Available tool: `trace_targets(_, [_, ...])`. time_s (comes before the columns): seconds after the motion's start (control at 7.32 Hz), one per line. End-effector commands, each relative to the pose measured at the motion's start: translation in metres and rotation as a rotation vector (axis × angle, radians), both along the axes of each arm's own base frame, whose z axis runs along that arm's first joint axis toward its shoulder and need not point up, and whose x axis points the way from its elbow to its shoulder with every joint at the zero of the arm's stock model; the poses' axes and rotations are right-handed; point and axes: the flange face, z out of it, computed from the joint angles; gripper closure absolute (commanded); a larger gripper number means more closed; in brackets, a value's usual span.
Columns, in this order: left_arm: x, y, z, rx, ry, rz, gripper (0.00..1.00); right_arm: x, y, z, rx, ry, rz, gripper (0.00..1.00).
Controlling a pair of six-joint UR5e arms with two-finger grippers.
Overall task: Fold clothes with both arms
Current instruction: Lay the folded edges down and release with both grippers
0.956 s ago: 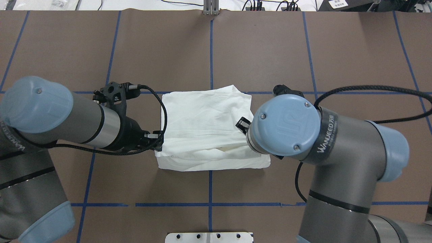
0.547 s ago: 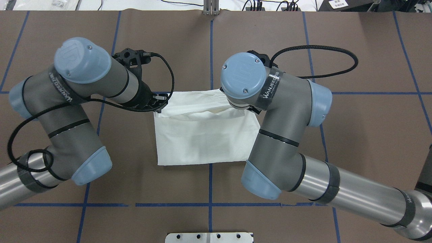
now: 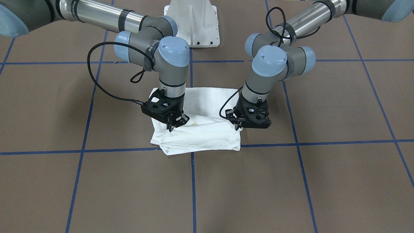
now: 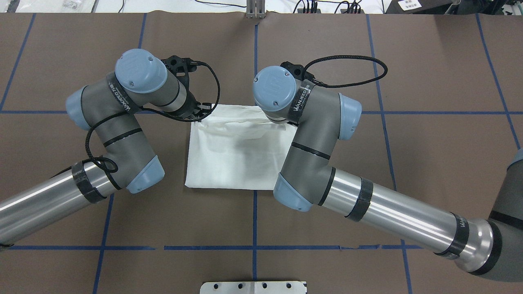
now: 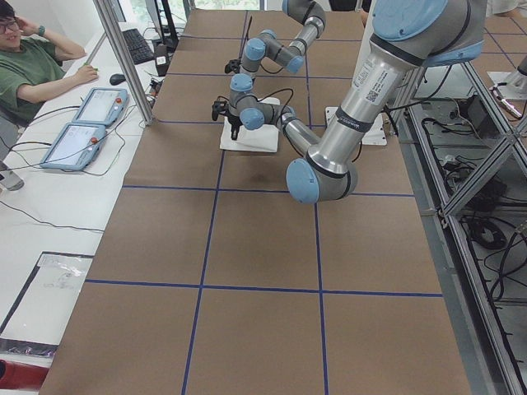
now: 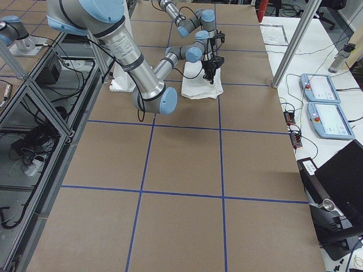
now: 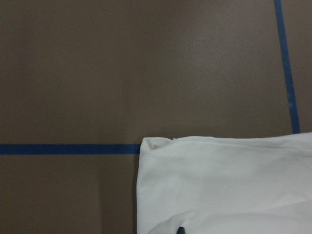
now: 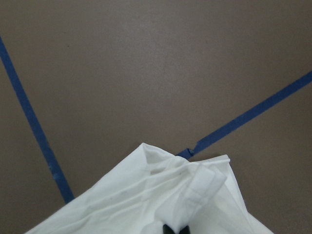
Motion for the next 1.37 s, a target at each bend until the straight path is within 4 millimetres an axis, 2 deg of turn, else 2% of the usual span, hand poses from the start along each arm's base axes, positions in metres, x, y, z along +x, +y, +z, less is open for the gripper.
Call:
trace_targets(0.0, [-0.008, -0.009, 0.001, 0.026, 0.001, 0.002, 0.01, 0.003, -0.011, 0.002, 0.041, 0.029, -0.059, 0.00])
trace_targets(0.14, [-0.043, -0.024, -0.007, 0.077, 0.005, -0.002, 0.00, 0.010, -0.018, -0.004, 0.036, 0.014, -0.082, 0.00])
trace_targets(0.27, [-0.075, -0.030, 0.005, 0.126, 0.011, 0.091, 0.00, 0.010, -0.018, -0.019, 0.060, 0.002, -0.116, 0.00])
trace_targets(0.41, [-0.111, -0.039, 0.025, 0.155, 0.006, 0.130, 0.00, 0.003, -0.015, -0.033, 0.074, -0.008, -0.142, 0.00])
trace_targets(0.55, [-0.117, -0.038, 0.029, 0.171, -0.001, 0.138, 0.00, -0.016, 0.006, -0.046, 0.094, -0.018, -0.203, 0.00])
trace_targets(0.68, [-0.120, -0.037, 0.023, 0.181, 0.006, 0.136, 0.00, -0.026, 0.012, -0.047, 0.101, -0.011, -0.221, 0.00])
trace_targets(0.82, [-0.121, -0.035, 0.030, 0.173, 0.001, 0.136, 0.00, -0.030, 0.009, -0.039, 0.085, 0.005, -0.213, 0.01])
trace_targets(0.96, [-0.123, -0.033, 0.027, 0.178, 0.006, 0.135, 0.00, -0.032, 0.008, -0.033, 0.073, 0.011, -0.204, 0.01])
trace_targets(1.09, [-0.124, -0.031, 0.032, 0.174, 0.003, 0.137, 0.00, -0.051, 0.010, -0.019, 0.064, 0.051, -0.227, 0.01])
trace_targets(1.23, [-0.125, -0.030, 0.031, 0.173, 0.007, 0.134, 0.00, -0.062, 0.004, -0.012, 0.065, 0.088, -0.244, 0.01])
